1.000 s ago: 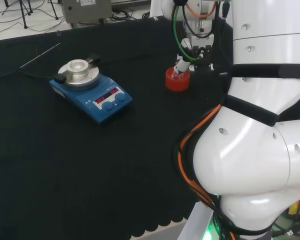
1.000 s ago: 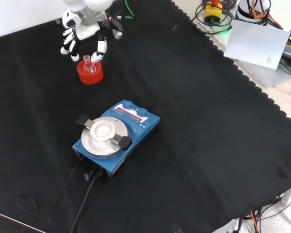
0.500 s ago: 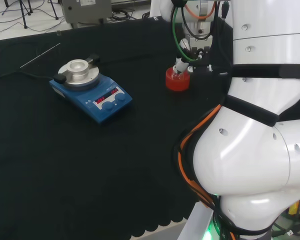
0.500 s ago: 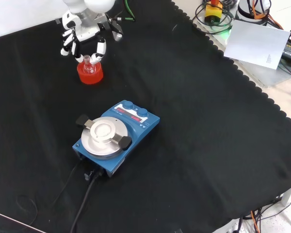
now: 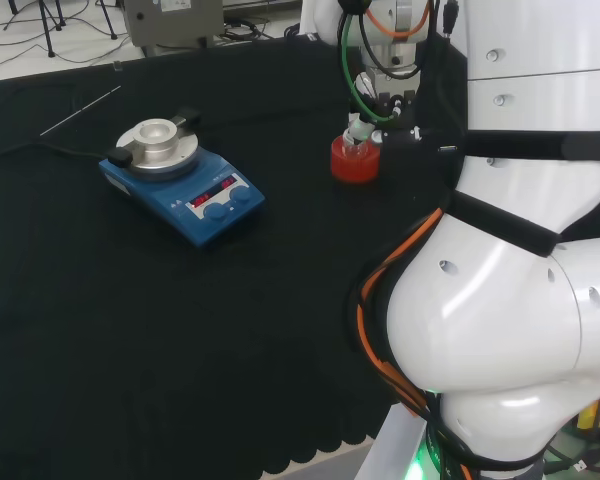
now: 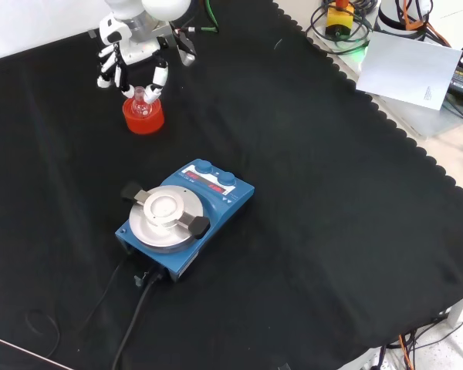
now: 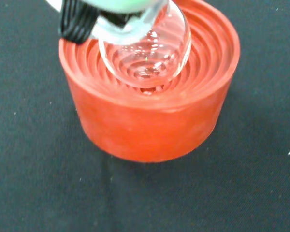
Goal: Pick up the round-bottom flask.
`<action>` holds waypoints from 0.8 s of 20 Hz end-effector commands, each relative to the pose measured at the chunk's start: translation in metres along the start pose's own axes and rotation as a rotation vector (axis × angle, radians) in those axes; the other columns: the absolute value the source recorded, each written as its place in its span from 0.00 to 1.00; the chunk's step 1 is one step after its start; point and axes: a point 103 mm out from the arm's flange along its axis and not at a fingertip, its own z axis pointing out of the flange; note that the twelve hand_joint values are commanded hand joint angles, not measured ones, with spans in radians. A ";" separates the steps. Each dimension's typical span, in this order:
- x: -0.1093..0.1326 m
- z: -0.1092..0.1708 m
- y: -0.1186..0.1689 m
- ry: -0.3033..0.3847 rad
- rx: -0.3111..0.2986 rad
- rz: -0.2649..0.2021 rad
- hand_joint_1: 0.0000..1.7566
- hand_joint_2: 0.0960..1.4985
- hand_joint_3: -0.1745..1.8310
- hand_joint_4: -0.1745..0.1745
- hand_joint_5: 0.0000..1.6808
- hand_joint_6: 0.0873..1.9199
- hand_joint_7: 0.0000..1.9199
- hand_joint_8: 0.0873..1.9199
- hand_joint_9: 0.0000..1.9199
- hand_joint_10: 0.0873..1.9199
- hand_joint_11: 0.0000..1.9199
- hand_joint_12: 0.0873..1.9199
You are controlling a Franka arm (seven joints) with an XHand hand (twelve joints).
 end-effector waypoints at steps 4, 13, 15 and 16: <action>-0.005 -0.032 -0.008 -0.011 0.012 0.022 0.63 0.39 0.48 1.00 0.69 0.46 0.18 0.24 0.29 0.25 0.08 0.68; 0.005 -0.079 -0.035 -0.052 -0.004 0.020 0.63 0.38 0.49 1.00 0.69 0.46 0.17 0.24 0.29 0.25 0.08 0.68; 0.009 -0.086 -0.041 -0.056 -0.008 0.014 0.63 0.38 0.49 1.00 0.69 0.46 0.18 0.24 0.28 0.25 0.08 0.68; 0.012 -0.089 -0.044 -0.062 -0.006 0.011 0.63 0.38 0.49 1.00 0.69 0.46 0.18 0.24 0.28 0.25 0.08 0.68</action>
